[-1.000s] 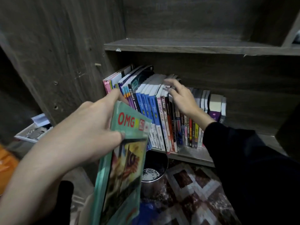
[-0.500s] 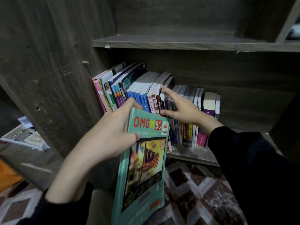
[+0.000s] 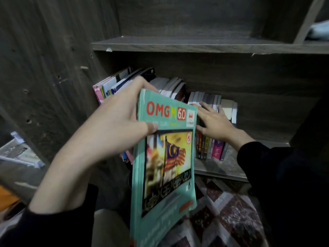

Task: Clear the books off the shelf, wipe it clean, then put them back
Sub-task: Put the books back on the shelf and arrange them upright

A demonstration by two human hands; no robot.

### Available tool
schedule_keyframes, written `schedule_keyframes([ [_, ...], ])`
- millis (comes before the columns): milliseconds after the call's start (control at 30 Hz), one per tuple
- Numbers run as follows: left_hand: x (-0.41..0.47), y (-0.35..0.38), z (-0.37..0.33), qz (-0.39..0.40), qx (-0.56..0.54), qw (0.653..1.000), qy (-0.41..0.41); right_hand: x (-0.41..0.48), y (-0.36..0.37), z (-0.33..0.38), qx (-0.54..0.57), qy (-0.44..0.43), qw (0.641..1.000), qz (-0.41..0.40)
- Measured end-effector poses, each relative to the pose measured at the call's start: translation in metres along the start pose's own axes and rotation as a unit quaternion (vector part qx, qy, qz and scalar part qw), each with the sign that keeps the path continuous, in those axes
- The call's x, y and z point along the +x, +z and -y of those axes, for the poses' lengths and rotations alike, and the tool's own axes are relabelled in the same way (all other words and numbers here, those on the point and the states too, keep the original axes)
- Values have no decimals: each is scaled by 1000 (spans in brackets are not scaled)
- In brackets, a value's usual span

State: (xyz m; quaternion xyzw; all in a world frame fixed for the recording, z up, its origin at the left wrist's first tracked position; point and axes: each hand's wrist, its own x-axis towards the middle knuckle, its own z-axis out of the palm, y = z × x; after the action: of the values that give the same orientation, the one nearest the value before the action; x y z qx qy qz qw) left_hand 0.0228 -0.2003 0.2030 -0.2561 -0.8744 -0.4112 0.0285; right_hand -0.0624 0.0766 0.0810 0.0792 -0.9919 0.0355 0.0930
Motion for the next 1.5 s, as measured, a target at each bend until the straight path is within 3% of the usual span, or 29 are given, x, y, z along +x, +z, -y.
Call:
schedule_keyframes([
  [200,33,-9,-5,-93,-17,995,-7,-11,1,-14,15,-9,1000,-20],
  [400,67,24,-6,-199,55,978,26,-12,4,-16,21,-8,1000,-16],
  [733,91,125,35,-216,27,971,98,-10,3,-13,20,-10,1000,-18],
  [967,83,154,56,-202,186,961,31,-14,3,-14,19,-8,999,-27],
  [1133,62,148,74,-199,197,960,-17,-14,4,-15,19,-5,999,-25],
  [1200,45,156,78,-208,141,968,6,-14,3,-15,21,-3,999,-26],
  [1300,25,189,86,-228,189,953,68,-14,3,-14,20,-2,999,-31],
  [1500,48,194,94,-245,277,928,29,-13,4,-14,16,-5,999,-30],
])
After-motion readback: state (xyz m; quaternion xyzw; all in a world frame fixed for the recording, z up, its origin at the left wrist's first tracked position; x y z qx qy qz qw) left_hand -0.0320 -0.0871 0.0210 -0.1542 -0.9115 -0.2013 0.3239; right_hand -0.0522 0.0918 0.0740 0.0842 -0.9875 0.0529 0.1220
